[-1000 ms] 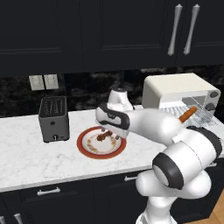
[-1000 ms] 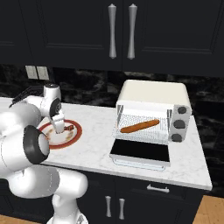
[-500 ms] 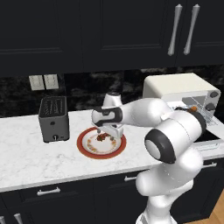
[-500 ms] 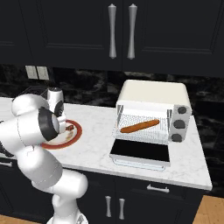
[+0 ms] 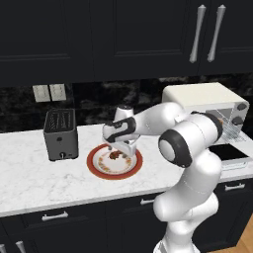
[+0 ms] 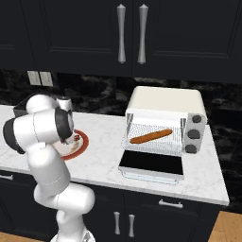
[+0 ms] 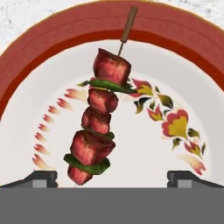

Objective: Pick up the kebab skewer and baguette bread, and place them inside the toaster oven. Close the toaster oven door and start by setting the timer.

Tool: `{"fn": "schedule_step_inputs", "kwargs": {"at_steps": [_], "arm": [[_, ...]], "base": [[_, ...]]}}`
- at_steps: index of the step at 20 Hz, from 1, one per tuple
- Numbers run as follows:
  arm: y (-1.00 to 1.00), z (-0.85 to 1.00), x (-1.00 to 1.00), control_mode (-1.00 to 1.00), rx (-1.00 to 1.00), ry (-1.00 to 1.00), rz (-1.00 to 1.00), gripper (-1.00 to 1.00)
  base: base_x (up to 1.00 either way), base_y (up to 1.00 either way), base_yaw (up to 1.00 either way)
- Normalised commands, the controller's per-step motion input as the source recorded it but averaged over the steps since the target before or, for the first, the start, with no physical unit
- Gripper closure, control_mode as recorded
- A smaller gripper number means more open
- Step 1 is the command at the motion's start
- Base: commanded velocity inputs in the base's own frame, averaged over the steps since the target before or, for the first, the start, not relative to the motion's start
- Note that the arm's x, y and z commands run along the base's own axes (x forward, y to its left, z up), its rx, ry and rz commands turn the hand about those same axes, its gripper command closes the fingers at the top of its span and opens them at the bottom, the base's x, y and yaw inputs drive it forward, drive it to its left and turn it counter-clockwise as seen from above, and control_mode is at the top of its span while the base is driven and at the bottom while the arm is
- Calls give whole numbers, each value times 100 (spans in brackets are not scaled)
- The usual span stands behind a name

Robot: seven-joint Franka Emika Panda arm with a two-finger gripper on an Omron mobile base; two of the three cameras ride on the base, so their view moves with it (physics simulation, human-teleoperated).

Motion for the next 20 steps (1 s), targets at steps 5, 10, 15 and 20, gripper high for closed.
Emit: {"fn": "schedule_step_inputs", "kwargs": {"at_steps": [5,10,15,20], "arm": [[10,-27,18,-100,0,0,0,-100],[12,-24,14,-100,0,1,0,-100],[14,-11,7,-100,0,0,0,-100],[15,-28,3,-100,0,5,0,100]], "base": [[0,0,0],[0,0,0],[0,0,0],[0,0,0]]}}
